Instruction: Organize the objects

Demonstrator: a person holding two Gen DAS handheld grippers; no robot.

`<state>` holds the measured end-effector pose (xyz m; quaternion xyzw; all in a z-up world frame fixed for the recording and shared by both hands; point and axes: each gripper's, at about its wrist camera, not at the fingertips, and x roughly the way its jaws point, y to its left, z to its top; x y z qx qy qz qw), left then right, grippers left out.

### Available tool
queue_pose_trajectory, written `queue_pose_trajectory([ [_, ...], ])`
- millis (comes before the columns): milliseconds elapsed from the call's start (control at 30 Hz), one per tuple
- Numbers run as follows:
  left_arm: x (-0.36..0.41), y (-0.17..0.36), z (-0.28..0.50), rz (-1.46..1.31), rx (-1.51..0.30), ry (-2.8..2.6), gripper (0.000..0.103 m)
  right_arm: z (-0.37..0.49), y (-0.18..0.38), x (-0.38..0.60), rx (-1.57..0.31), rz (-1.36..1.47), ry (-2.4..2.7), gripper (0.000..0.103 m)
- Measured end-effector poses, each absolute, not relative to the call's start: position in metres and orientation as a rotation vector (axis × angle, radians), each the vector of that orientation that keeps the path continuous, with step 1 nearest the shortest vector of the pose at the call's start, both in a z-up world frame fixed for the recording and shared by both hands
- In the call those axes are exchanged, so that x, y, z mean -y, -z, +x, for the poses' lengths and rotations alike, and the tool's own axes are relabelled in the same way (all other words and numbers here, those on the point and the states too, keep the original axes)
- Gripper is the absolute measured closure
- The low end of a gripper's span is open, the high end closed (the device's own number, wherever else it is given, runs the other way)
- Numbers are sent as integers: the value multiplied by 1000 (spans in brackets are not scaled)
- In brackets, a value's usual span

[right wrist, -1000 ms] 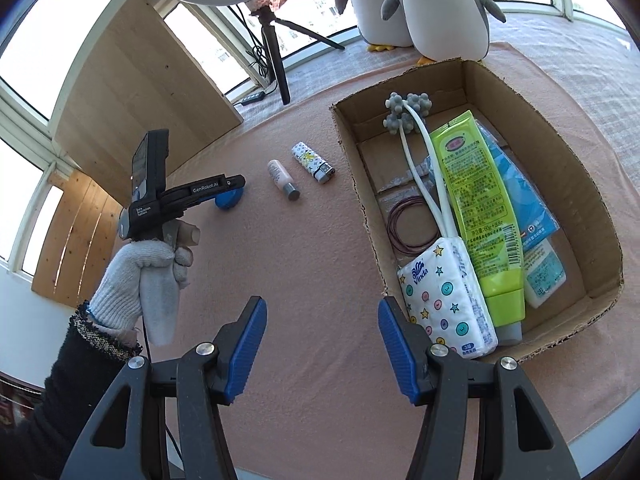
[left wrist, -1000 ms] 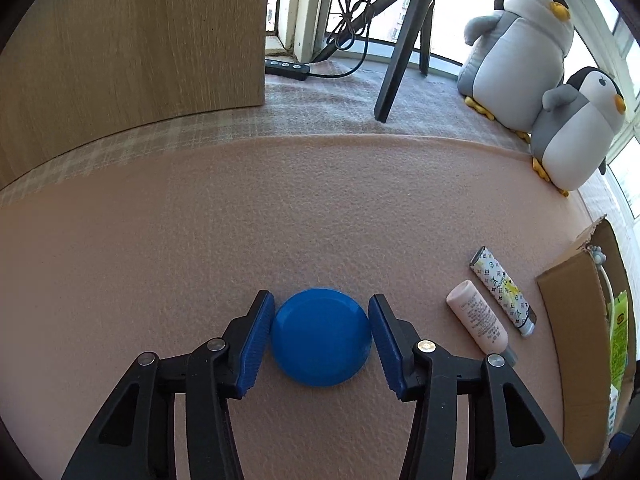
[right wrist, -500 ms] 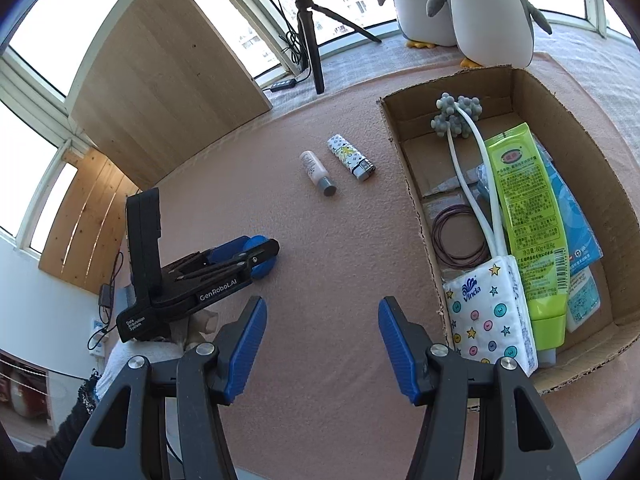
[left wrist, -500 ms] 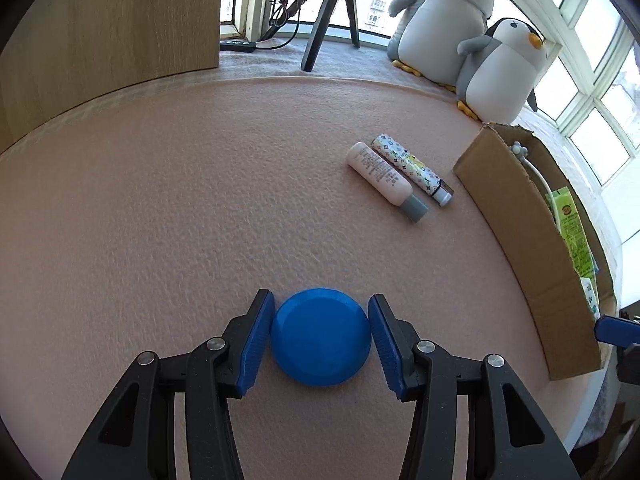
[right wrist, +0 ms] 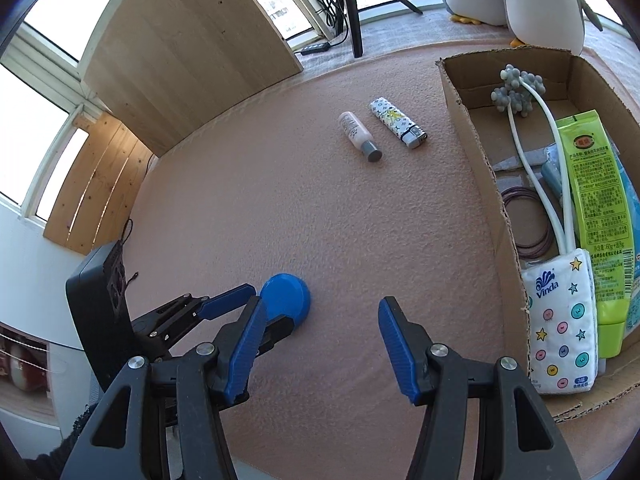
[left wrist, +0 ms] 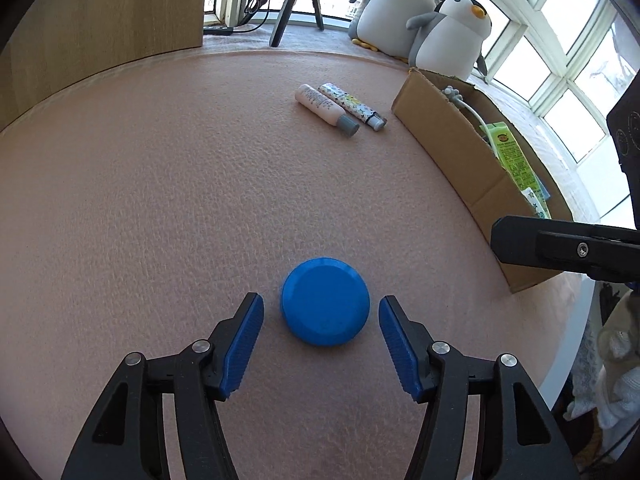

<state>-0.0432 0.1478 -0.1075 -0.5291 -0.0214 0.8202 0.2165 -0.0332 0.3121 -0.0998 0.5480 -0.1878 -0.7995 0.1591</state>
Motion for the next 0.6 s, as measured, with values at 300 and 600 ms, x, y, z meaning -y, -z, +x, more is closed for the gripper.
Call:
queue_pose_trajectory([
  [300,-134,110,-41,-1475,158,-2216,40,-47,131,-287,576,1661,2139,49],
  [600,-140,114,-45,-1469,171,-2181,52,-57,146,-275,584,1699,2094,53],
])
